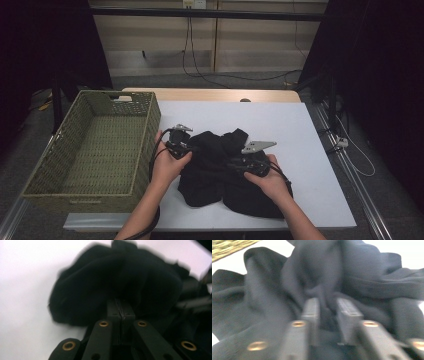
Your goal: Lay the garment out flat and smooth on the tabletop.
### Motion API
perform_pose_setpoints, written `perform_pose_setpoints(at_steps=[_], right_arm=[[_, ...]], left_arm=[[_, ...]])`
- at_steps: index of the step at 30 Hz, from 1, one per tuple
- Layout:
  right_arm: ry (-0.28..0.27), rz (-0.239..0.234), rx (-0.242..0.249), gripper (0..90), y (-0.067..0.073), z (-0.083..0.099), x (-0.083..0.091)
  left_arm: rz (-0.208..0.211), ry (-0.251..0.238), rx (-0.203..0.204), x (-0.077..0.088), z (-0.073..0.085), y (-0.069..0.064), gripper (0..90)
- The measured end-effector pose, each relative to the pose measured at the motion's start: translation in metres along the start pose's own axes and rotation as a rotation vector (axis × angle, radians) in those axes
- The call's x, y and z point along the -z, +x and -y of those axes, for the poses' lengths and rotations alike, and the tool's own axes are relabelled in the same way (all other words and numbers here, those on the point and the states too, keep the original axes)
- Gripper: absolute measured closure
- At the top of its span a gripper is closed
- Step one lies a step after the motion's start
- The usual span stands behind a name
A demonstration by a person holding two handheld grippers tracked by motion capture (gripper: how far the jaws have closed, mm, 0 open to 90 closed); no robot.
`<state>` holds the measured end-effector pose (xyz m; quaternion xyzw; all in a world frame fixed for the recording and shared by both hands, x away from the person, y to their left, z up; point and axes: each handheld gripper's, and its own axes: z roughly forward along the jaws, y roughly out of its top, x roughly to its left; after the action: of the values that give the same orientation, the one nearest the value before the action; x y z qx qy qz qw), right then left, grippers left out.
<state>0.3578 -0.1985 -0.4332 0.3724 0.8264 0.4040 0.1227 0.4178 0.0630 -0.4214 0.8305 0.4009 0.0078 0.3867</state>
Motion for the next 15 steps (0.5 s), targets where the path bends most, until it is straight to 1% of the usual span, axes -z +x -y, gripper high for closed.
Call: perform_pose_setpoints(at_steps=[1,2,3,5,7,8,10,12,13,15], right_arm=[[-0.013,0.020,0.001,63.0,-0.001,-0.003,0.003],[-0.033,0.028,-0.003,59.8,-0.003,-0.005,0.006],[-0.048,0.040,-0.009,56.5,-0.004,-0.007,0.008],[-0.093,0.085,-0.020,51.0,-0.008,-0.014,0.013],[-0.138,0.121,-0.043,44.1,-0.012,-0.020,0.013],[-0.147,0.137,-0.049,41.8,-0.014,-0.024,0.012],[-0.152,0.150,-0.059,37.3,-0.019,-0.030,0.005],[-0.126,0.161,-0.064,36.8,-0.026,-0.038,-0.008],[-0.119,0.162,-0.074,36.4,-0.028,-0.042,-0.015],[-0.096,0.160,-0.090,36.3,-0.033,-0.048,-0.027]], left_arm=[[0.006,0.007,0.000,0.001,0.002,0.000,89.2],[0.009,0.003,0.002,0.001,0.003,0.000,89.3],[0.020,0.014,0.003,0.002,0.005,0.001,89.3],[0.019,0.021,-0.006,0.003,0.007,0.000,89.3],[0.031,0.032,-0.012,0.002,0.008,-0.002,89.3],[0.032,0.031,-0.018,0.001,0.008,-0.003,89.3],[0.026,0.025,-0.022,0.000,0.009,-0.005,89.2],[0.027,0.026,-0.032,0.001,0.008,-0.007,89.2],[0.034,0.027,-0.030,0.001,0.008,-0.008,89.2],[0.029,0.031,-0.037,0.002,0.008,-0.009,89.2]])
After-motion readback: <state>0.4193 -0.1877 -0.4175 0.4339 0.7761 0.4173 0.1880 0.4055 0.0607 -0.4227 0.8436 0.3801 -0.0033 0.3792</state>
